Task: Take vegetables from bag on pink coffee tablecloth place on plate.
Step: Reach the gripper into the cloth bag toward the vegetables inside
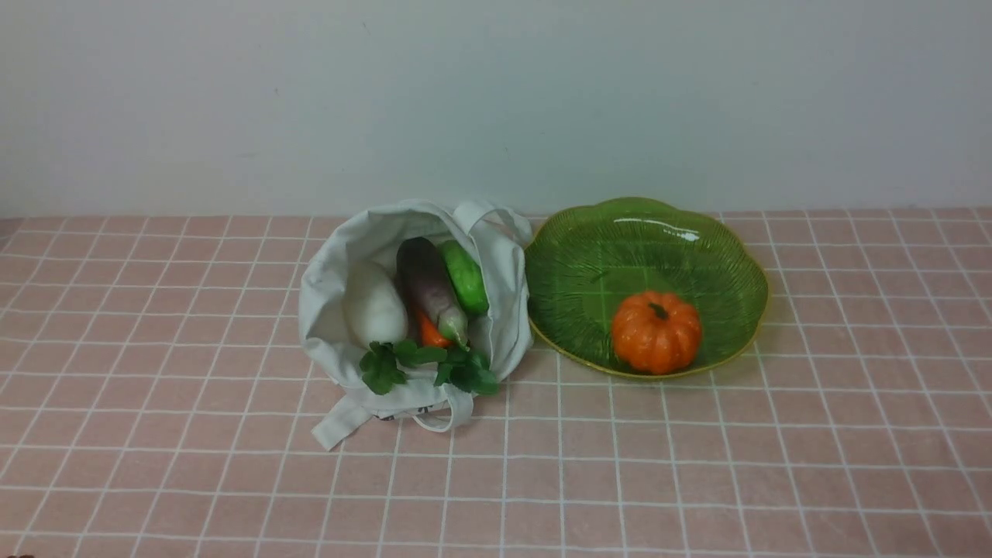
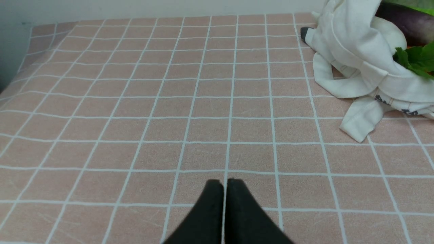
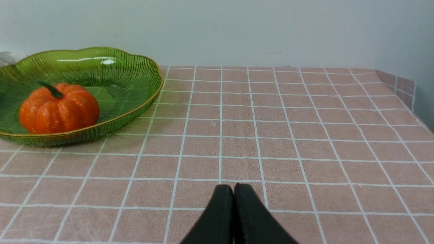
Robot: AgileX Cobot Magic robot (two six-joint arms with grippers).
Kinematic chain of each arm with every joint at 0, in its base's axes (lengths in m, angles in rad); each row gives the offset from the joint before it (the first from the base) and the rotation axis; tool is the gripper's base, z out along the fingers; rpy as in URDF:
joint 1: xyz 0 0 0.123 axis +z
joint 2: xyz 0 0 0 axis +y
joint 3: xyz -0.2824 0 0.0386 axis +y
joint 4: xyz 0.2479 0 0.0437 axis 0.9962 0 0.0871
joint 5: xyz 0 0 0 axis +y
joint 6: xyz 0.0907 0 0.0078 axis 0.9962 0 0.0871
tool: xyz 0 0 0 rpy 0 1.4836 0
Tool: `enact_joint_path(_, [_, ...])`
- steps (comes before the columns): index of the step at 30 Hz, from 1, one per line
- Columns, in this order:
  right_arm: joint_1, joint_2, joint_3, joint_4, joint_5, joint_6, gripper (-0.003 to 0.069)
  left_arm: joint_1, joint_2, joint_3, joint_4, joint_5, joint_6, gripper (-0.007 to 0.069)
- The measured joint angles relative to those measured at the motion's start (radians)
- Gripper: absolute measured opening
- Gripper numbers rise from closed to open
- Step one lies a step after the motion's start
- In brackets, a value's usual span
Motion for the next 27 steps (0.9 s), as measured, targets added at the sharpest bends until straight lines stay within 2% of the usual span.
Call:
enact_joint_path(16, [0.000,0.000,0.000,0.000,0.000,0.000,-0.0015,0.000,0.000,0.001,-0.020,-0.007,-0.014,-0.0005])
enact_joint_path(20, [0.000,0.000,0.000,0.000,0.000,0.000,-0.0015,0.000,0.000,0.003,-0.316,-0.013,-0.189,-0.0005])
enact_joint_path(21, [0.000,0.000,0.000,0.000,0.000,0.000,-0.0015,0.000,0.000,0.003,-0.316,-0.013,-0.200,-0.0005])
enact_joint_path(22, [0.000,0.000,0.000,0.000,0.000,0.000,-0.0015,0.000,0.000,0.003,-0.396,-0.013,-0.233,-0.0005])
enact_joint_path(23, [0.000,0.000,0.000,0.000,0.000,0.000,-0.0015,0.000,0.000,0.004,-0.568,-0.014,-0.324,-0.0005])
enact_joint_path(24, [0.000,0.000,0.000,0.000,0.000,0.000,-0.0015,0.000,0.000,0.004,-0.638,-0.015,-0.344,-0.0005])
enact_joint_path(25, [0.000,0.000,0.000,0.000,0.000,0.000,-0.0015,0.000,0.000,0.004,-0.638,-0.015,-0.350,-0.0005])
enact_joint_path(26, [0.000,0.000,0.000,0.000,0.000,0.000,-0.0015,0.000,0.000,0.004,-0.758,-0.020,-0.376,-0.0005])
enact_joint_path(27, [0.000,0.000,0.000,0.000,0.000,0.000,-0.0015,0.000,0.000,0.005,-0.818,-0.028,-0.385,-0.0005])
